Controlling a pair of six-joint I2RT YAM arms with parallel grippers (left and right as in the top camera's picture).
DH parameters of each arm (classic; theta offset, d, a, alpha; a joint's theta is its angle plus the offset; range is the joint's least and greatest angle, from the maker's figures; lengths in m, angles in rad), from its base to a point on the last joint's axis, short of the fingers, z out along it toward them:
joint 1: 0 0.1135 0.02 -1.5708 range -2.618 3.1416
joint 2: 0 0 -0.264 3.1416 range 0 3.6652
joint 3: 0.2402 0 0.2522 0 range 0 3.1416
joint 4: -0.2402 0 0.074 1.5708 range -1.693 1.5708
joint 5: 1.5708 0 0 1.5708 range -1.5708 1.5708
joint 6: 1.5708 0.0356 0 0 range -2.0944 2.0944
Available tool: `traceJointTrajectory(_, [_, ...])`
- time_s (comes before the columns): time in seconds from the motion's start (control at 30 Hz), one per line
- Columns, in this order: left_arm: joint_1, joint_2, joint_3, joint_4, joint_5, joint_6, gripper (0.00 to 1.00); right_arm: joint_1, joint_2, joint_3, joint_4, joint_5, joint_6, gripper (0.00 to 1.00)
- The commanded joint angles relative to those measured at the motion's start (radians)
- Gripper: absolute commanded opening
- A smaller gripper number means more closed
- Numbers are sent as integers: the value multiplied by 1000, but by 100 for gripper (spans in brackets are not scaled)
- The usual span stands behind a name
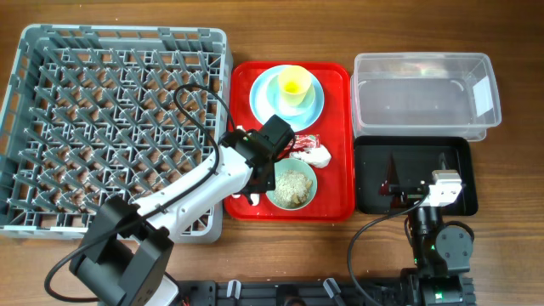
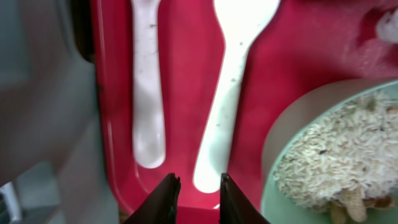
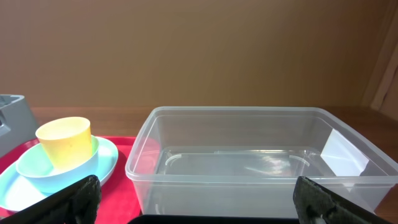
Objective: Sort waste into correct bins and load items into the dishwasher rack
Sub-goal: 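Move the left gripper over the white spoon on the red tray, then close the left gripper on the white spoon handle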
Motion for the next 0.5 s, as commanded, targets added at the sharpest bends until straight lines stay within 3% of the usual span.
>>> traceJointTrajectory(0.0, [-5, 11, -6, 31, 116, -18, 23, -5, -2, -1, 6, 13, -6, 99])
traceJointTrajectory(0.33, [-5, 11, -8, 85, 171, -11, 25, -5, -2, -1, 6, 13, -6, 100])
traceJointTrajectory(0.47, [-3, 11, -8, 90, 77, 18, 27, -5, -2, -1, 6, 13, -6, 100])
